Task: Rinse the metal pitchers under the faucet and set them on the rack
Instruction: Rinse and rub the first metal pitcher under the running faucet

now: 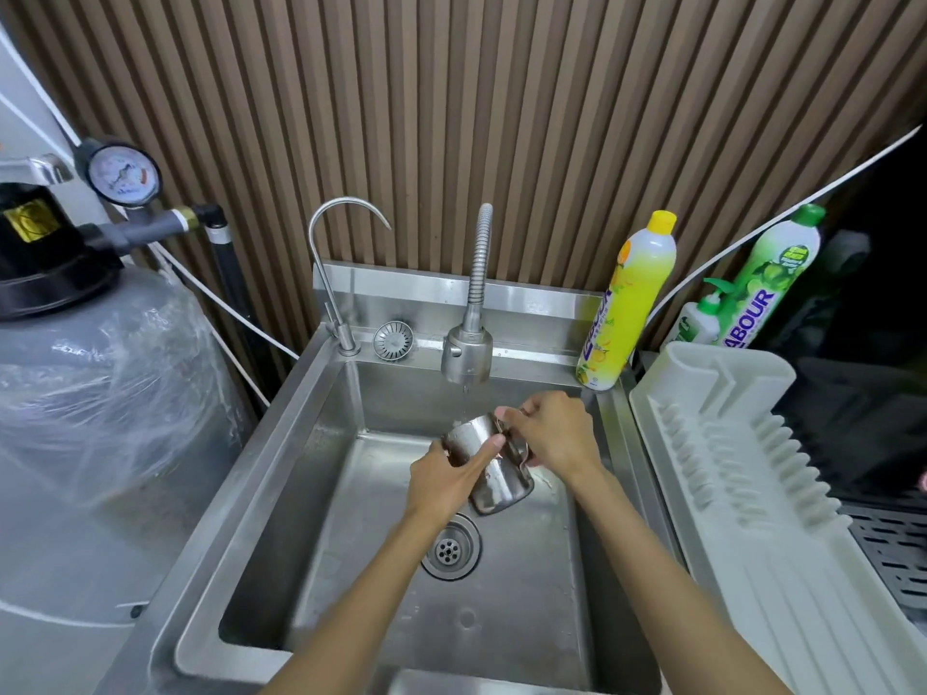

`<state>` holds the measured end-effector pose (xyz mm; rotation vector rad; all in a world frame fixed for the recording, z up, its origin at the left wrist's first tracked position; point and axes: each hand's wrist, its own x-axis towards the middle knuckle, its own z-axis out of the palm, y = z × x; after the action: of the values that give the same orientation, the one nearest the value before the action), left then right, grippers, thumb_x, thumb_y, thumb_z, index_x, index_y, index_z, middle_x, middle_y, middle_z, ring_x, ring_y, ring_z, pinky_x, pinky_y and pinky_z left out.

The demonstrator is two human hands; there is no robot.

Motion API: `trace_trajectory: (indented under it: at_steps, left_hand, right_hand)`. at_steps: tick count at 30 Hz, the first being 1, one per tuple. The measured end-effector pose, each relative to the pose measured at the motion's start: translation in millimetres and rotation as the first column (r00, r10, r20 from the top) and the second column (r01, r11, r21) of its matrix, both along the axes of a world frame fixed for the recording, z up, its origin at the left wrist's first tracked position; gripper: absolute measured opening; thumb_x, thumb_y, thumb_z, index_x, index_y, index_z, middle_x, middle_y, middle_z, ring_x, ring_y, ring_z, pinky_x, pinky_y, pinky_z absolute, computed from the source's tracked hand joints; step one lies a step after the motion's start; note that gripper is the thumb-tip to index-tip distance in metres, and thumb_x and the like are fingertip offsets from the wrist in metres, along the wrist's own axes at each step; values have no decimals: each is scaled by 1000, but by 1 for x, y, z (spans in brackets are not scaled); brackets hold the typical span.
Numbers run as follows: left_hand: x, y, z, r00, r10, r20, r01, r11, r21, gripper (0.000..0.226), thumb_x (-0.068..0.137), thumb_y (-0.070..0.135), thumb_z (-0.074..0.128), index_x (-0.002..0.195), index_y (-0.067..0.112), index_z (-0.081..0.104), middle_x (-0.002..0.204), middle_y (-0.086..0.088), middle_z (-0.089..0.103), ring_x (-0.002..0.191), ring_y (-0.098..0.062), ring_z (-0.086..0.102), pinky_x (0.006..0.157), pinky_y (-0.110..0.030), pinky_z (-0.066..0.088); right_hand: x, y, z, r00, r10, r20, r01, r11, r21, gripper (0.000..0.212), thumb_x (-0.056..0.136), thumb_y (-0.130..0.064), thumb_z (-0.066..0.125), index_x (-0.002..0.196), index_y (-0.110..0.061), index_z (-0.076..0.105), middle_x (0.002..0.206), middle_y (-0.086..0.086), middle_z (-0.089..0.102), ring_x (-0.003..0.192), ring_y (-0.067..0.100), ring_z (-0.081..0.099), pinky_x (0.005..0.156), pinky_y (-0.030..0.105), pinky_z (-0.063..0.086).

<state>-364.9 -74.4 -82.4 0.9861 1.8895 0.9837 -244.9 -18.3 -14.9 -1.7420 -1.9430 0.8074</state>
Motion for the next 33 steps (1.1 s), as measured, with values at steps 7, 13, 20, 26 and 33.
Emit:
trace_trajectory:
  at_steps: [7,13,20,26,33]
  left_hand:
    - [6,14,1,934,-44,354,7,994,105,78,64,42,80,117,-7,50,96,-19,64,89,-40,58,71,-37,45]
    - [4,29,8,922,26,386,-110,974,198,64,61,19,86,105,15,40,89,-5,63,81,-16,63,71,-24,48]
    - [-5,25,19,921,187,342,-306,889,339,84,54,4,86,119,27,39,99,15,58,98,-13,58,86,-23,40]
    - [-17,12,26,966,236,-107,-159,866,474,94,60,7,83,140,20,35,132,-5,40,124,-23,43,113,-43,28]
    - [-31,6,30,858,149,-492,49,929,366,93,65,25,81,143,32,31,134,1,40,126,-20,37,112,-53,19]
  right_hand:
    - [-6,-14,10,993,49,108,-75,966,249,19,84,-33,61,86,-14,61,90,10,70,89,31,62,74,35,45]
    - [-7,-8,12,977,82,-196,-49,985,165,6,86,-17,59,87,-11,61,105,6,69,93,25,64,85,38,51]
    - [-4,-8,-12,765,140,-629,-150,988,37,9,93,-7,50,87,-3,56,122,0,64,107,10,61,87,10,45]
    - [-15,-14,-43,565,-70,-822,-237,941,-243,14,95,-3,43,88,-8,53,103,12,59,100,18,55,98,30,46]
    - [-25,-22,-57,446,-187,-876,-277,901,-333,17,98,-7,39,89,-10,54,96,11,65,90,19,63,91,28,50]
